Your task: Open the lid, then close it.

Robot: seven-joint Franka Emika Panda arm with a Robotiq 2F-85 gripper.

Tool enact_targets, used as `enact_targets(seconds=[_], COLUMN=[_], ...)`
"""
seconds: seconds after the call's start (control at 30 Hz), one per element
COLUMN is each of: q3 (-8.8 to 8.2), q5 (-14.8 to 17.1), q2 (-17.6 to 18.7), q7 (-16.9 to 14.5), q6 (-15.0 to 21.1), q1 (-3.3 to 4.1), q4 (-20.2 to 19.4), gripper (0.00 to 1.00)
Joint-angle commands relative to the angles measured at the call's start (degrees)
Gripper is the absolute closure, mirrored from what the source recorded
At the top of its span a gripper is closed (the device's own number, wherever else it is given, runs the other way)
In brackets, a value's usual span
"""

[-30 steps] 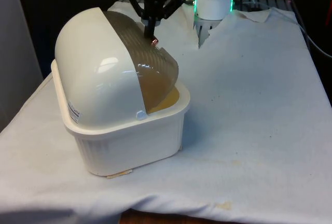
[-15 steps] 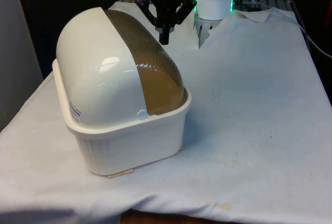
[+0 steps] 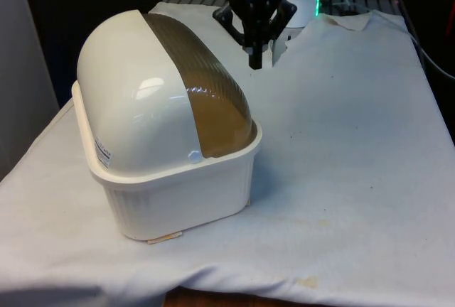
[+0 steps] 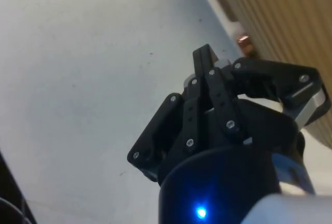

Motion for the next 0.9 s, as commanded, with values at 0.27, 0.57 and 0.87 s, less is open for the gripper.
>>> enact_targets(seconds=[0.27,0.57,0.87], q3=[1.32,1.20,0.97], q5=[4.47,7.91,7.85], q2=[-0.17,-0.74,-1.03], q7=[-0.57,-0.17,3.09], q6=[-0.57,-0.80,-0.29], q1=[-0.29,0.00,0.17], q4=[-0.69,-1.60,-2.52], gripper=[1.00,1.00,1.00])
